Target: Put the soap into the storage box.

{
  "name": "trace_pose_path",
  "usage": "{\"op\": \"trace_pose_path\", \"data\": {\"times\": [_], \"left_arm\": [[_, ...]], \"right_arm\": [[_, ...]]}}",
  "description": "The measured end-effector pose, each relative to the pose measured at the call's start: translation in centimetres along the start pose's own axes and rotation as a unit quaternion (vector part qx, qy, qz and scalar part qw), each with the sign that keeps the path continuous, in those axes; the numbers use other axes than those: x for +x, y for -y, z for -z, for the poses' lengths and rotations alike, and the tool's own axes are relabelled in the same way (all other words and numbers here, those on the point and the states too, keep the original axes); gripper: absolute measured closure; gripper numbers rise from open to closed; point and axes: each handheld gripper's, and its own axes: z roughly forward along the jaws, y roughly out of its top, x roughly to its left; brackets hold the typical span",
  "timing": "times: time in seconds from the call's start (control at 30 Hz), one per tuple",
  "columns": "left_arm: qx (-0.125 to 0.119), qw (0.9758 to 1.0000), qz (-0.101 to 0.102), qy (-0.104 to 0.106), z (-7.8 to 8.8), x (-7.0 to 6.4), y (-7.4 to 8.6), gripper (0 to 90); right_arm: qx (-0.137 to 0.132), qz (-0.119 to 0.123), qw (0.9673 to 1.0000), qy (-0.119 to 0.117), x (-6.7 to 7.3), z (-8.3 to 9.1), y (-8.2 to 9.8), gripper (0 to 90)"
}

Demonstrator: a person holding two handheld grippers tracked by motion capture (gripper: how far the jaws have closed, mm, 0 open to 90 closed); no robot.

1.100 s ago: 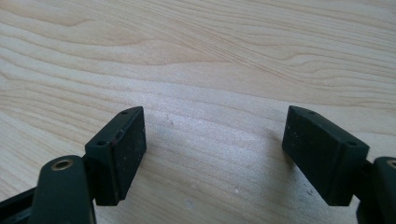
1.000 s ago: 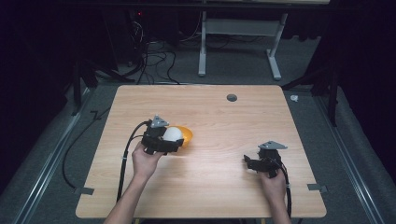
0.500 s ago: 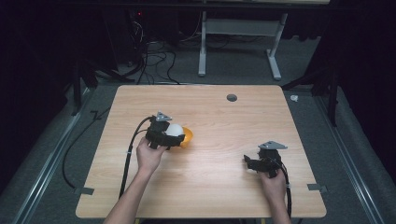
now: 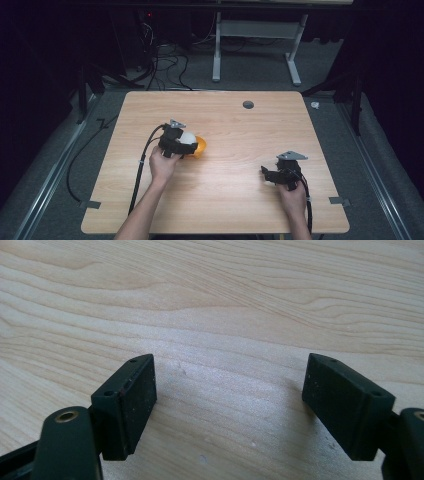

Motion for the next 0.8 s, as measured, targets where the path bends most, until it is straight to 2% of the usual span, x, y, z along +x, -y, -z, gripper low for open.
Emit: {"op": "trace_pose_path", "data": {"times": [0.17,0.27,0.43,0.8], "left_arm": [[0.001,1.0000,0.006,-0.005,-0.6,0.1,0.0,23.3],[0.001,1.0000,0.002,-0.009,-0.8,0.2,0.0,23.3],[0.006,0.9998,0.012,-0.014,-1.1,0.3,0.0,23.3],[0.016,0.9997,0.002,-0.020,-1.8,-0.1,-0.1,23.3]], "right_arm": [[0.000,-0.001,1.0000,-0.001,0.0,0.0,0.0,22.6],[0.000,-0.001,1.0000,-0.001,0.0,0.0,0.0,22.5],[-0.001,-0.001,1.0000,-0.001,0.0,0.0,0.0,22.6],[-0.001,-0.001,1.0000,-0.001,0.0,0.0,0.0,22.6]]}}
